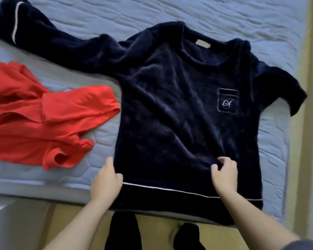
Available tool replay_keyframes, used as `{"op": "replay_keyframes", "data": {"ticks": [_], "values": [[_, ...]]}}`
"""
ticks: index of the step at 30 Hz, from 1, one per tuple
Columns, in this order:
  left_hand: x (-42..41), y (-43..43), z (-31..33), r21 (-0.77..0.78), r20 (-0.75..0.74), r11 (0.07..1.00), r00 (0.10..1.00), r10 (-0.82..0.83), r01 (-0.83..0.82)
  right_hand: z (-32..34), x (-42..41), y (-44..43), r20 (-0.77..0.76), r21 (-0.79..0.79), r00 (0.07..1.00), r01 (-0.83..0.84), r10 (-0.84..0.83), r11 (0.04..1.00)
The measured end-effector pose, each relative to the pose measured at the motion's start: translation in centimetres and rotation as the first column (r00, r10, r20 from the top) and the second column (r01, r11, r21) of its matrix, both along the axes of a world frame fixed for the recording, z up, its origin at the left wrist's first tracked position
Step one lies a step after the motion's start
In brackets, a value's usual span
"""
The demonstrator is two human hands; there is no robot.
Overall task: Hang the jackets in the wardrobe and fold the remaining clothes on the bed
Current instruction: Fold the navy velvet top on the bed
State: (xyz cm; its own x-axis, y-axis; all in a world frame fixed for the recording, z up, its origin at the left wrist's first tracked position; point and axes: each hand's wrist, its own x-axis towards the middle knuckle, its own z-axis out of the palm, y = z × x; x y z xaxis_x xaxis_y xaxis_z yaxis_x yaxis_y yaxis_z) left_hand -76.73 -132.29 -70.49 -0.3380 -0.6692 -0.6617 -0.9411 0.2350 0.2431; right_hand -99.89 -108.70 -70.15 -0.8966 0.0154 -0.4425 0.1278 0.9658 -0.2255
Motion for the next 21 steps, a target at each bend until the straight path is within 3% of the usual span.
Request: {"op": "replay_keyframes", "data": {"ticks": [3, 6, 8, 10, 12, 15, 17, 21], "values": [[1.0, 0.5, -0.6, -0.100, 0.001, 0.985, 0.990, 0.142, -0.141, 0.6, -1.2, 7.9, -0.021, 0.218, 0.984, 0.179, -0.179, 0.959], [1.3, 0.5, -0.4, -0.139, -0.066, 0.956, 0.966, 0.252, -0.259, 1.0, -1.7, 14.8, 0.081, 0.278, 0.947, 0.277, -0.309, 0.920], [1.4, 1.7, 0.1, -0.209, -0.035, 0.959, 0.981, 0.190, -0.193, 0.9, -1.7, 17.4, 0.220, 0.066, 0.906, 0.357, -0.363, 0.932], [1.6, 3.0, 0.7, -0.318, 0.022, 0.947, 0.999, 0.044, -0.035, 1.1, -1.3, 18.5, 0.399, -0.123, 0.872, 0.356, -0.282, 0.926], [1.2, 4.0, 1.5, -0.375, -0.048, 0.927, 0.999, -0.013, -0.006, 1.5, -1.2, 19.5, 0.462, -0.224, 0.868, 0.314, -0.183, 0.922], [0.9, 2.5, 1.9, -0.292, -0.192, 0.914, 0.953, 0.234, -0.283, 2.3, -1.7, 20.8, 0.388, -0.260, 0.905, 0.289, -0.174, 0.921], [1.7, 1.2, 2.0, -0.177, -0.081, 0.928, 0.945, 0.318, -0.327, 3.0, -2.1, 21.8, 0.362, -0.243, 0.912, 0.290, -0.191, 0.926], [3.4, 1.5, 1.9, 0.094, 0.000, 0.937, 0.941, 0.338, -0.336, 3.2, -2.0, 22.2, 0.655, -0.253, 0.735, 0.431, -0.175, 0.866]]}}
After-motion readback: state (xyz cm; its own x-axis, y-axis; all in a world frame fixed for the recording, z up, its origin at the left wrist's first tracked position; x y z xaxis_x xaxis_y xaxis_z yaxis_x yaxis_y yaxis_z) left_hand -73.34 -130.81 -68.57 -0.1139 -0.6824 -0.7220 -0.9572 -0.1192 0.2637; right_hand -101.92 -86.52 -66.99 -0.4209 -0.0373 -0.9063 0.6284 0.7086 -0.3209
